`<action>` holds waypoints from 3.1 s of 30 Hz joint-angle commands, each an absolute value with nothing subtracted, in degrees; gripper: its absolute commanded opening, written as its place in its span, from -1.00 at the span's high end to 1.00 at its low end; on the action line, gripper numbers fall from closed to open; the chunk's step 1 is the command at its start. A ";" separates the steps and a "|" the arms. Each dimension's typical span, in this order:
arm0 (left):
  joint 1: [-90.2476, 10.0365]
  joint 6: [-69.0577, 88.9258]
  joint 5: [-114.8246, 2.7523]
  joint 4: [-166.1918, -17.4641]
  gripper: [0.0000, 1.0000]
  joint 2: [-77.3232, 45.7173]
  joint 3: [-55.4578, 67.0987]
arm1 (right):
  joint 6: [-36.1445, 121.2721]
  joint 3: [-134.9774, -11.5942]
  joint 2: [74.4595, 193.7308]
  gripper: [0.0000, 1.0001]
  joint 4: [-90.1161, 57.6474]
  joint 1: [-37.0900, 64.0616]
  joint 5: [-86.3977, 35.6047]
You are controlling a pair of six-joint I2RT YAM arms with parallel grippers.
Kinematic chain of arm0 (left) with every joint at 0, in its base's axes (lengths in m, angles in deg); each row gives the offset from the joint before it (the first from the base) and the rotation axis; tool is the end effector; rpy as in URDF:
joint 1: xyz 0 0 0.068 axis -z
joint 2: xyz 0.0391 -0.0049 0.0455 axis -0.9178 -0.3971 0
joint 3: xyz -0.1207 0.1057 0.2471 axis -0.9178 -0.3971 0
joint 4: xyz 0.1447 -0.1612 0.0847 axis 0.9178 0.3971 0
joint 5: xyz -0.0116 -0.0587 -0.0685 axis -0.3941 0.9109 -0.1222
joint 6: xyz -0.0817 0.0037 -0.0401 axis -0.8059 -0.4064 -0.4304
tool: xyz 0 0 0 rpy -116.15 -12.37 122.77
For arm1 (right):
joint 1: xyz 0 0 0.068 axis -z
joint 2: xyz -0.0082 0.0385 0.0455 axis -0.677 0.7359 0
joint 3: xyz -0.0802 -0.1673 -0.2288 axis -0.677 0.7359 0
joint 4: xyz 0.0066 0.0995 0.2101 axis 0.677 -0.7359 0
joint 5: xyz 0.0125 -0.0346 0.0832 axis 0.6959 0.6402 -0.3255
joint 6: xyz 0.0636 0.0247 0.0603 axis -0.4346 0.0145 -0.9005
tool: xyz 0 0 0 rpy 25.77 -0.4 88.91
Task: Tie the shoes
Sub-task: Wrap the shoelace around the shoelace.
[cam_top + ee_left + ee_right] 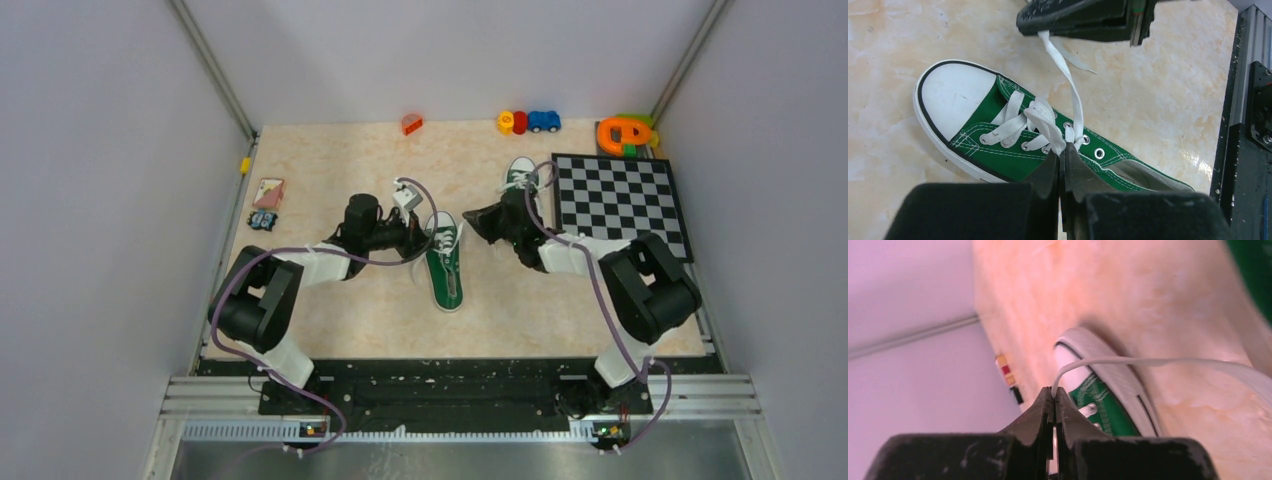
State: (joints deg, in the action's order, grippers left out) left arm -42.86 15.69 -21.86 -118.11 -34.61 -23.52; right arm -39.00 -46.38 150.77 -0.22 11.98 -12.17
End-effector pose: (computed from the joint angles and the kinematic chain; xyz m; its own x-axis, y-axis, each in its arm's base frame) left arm 0.2937 -0.1893 0.2171 -0.4436 0.1133 -0.8890 0.8250 0.4392 -0.3557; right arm 0.3255 0.1834 0.1893 -0.4506 0.8894 -0.0774 0.4637 0.3072 0.8310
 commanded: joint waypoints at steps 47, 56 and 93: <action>-43.50 31.97 -15.49 -104.36 1.00 -34.77 -14.63 | -19.55 -40.30 162.96 0.20 50.34 18.49 -54.93; -43.46 35.65 -14.76 -101.04 1.00 -35.18 -13.46 | -22.13 -40.82 163.67 0.29 53.11 18.49 -54.93; -41.54 38.56 -7.44 -90.35 1.00 -44.83 -0.10 | -22.14 -42.50 167.19 -0.13 59.17 17.96 -58.70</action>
State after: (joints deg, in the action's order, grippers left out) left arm -41.87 36.67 -9.19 -91.86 -43.64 -3.13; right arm -23.81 -40.11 166.73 55.82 18.38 -57.39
